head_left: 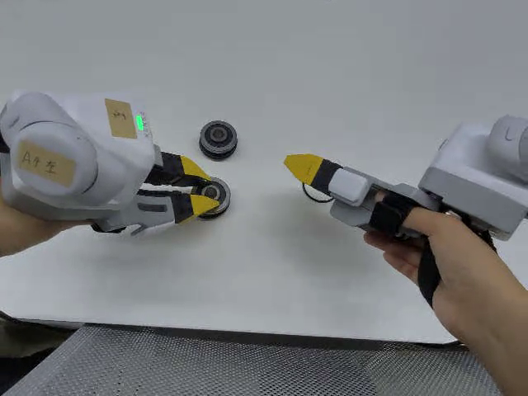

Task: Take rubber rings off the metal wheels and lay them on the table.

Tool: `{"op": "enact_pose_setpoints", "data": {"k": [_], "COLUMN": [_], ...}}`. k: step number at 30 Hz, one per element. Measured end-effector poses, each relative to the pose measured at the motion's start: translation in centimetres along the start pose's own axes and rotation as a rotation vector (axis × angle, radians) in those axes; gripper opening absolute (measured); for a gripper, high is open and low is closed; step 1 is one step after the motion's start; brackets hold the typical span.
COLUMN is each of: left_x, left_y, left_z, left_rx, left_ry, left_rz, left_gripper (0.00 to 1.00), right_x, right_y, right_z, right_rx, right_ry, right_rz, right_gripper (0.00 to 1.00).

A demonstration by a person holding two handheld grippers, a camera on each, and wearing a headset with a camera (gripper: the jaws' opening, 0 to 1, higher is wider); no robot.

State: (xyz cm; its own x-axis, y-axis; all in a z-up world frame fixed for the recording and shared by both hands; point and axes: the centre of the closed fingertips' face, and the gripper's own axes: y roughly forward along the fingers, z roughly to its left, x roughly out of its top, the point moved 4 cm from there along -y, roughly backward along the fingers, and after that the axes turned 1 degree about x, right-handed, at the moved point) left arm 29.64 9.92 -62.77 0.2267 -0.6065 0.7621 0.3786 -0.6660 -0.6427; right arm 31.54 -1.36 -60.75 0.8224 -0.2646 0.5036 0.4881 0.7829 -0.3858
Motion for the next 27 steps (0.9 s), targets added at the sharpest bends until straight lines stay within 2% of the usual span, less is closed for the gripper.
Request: {"op": "enact_pose_setpoints", "data": {"k": [8, 13, 17, 20, 23, 27], "left_x": [-0.1, -0.1, -0.1, 0.0, 0.0, 0.0], "left_y": [0.1, 0.1, 0.1, 0.1, 0.1, 0.1], "left_z": [0.1, 0.1, 0.1, 0.1, 0.1, 0.1], "left_rx": [-0.001, -0.002, -0.006, -0.015, -0.016, -0.015], "left_ry": [0.013, 0.013, 0.013, 0.024, 0.027, 0.022], "left_rz": [-0.009, -0.017, -0.023, -0.021, -0.022, -0.026], "left_gripper": [0.13, 0.13, 0.13, 0.13, 0.13, 0.13], "right_x": [-2.1, -3.0, -3.4, -3.4, -3.5, -3.6], "right_y": [1.8, 2.7, 3.4, 3.6, 3.9, 4.1], "right_z": [0.9, 1.2, 1.5, 1.6, 1.8, 1.7], "right_rx": [0.053, 0.077, 0.09, 0.087, 0.103, 0.097], "right_ry": [-0.041, -0.019, -0.001, -0.013, 0.013, 0.028], "right_rz": [0.074, 0.11, 0.131, 0.125, 0.145, 0.15], "right_gripper": [0.29, 0.37, 0.41, 0.41, 0.43, 0.44]}}
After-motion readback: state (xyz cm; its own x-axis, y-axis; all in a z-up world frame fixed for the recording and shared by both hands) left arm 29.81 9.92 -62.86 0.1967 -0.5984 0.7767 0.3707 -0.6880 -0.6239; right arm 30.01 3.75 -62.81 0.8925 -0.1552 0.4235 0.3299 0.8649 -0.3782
